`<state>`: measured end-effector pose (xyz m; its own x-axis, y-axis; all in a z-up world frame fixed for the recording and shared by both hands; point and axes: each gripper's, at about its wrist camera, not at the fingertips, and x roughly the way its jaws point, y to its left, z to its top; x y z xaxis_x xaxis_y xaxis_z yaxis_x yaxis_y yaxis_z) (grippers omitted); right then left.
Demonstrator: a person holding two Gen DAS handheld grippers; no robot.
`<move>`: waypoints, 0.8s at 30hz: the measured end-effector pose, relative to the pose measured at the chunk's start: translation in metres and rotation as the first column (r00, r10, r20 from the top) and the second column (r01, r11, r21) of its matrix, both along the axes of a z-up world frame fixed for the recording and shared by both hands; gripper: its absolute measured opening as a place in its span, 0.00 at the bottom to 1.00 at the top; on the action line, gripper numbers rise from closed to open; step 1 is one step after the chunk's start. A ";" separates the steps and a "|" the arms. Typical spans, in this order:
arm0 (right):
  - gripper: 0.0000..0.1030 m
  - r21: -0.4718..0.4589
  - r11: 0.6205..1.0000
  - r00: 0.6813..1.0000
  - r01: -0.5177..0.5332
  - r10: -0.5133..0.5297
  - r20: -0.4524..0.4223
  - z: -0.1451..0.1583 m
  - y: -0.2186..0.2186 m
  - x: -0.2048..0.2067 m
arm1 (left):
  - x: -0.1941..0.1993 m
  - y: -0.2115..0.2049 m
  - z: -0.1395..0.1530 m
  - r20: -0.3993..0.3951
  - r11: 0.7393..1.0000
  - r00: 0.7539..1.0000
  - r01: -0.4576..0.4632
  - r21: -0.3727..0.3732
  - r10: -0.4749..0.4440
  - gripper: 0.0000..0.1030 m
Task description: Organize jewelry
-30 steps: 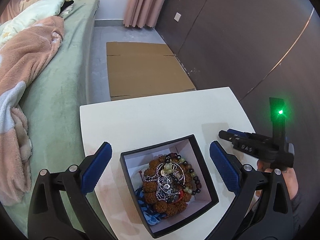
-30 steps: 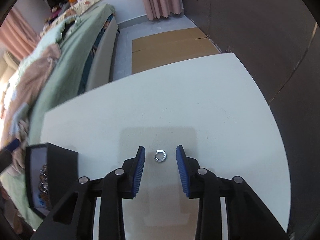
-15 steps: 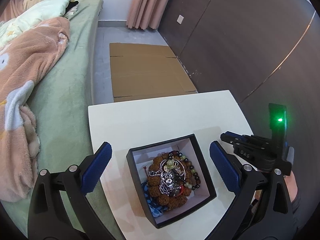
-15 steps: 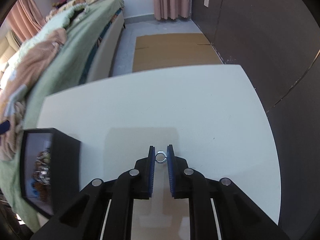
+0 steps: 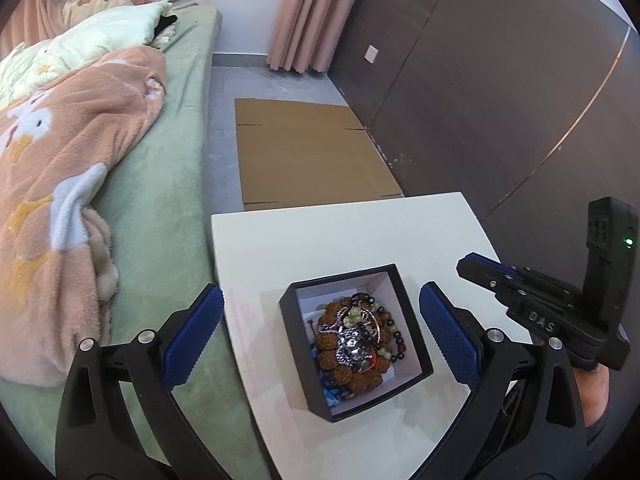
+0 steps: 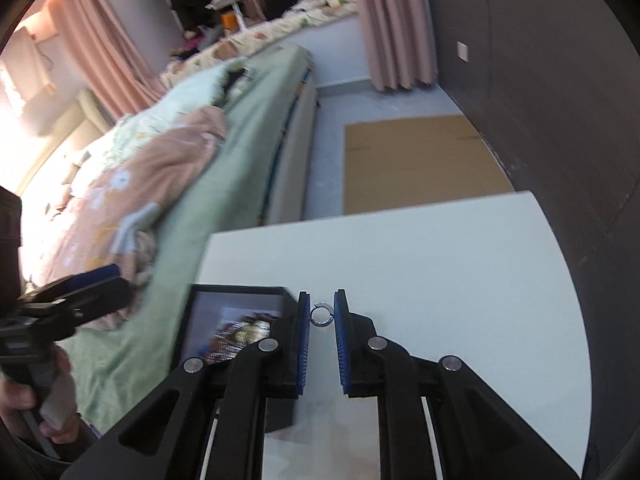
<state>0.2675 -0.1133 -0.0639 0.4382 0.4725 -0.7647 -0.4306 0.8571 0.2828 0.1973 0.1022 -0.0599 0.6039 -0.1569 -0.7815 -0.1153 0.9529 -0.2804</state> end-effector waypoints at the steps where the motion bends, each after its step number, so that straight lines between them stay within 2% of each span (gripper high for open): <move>1: 0.12 0.011 1.000 1.000 -0.011 0.011 0.010 0.004 0.004 -0.003 | -0.002 0.002 0.001 0.002 1.000 1.000 -0.004 0.001 0.004 0.95; 7: 0.12 0.069 0.995 0.996 -0.077 0.074 0.042 0.018 0.026 -0.016 | -0.012 0.012 0.005 0.005 0.999 0.999 -0.032 0.009 0.032 0.95; 10: 0.19 0.087 0.991 0.994 -0.106 0.102 0.049 0.021 0.033 -0.022 | -0.015 0.015 0.008 0.007 0.999 0.999 -0.038 0.011 0.038 0.95; 12: 0.60 0.092 0.990 0.994 -0.105 0.101 0.045 0.023 0.033 -0.025 | -0.018 0.017 0.012 0.011 0.999 0.999 -0.043 0.015 0.043 0.95; 14: 0.61 0.078 0.994 0.995 -0.081 0.075 0.072 0.029 0.027 -0.029 | -0.022 0.017 0.018 0.022 0.999 0.999 -0.046 0.016 0.046 0.95; 19: 0.60 0.079 0.996 0.997 -0.050 0.045 0.060 0.040 0.008 -0.032 | -0.032 0.015 0.032 0.046 0.999 0.998 -0.048 0.018 0.047 0.95; 24: 0.67 0.063 0.997 0.998 -0.032 0.028 0.063 0.052 -0.007 -0.045 | -0.043 0.004 0.046 0.072 0.999 0.997 -0.033 0.027 0.031 0.95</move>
<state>0.2230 -0.1199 -0.0119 0.4689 0.5333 -0.7041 -0.4743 0.8245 0.3087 0.1546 0.1060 -0.0135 0.6629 -0.1153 -0.7398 -0.1262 0.9567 -0.2622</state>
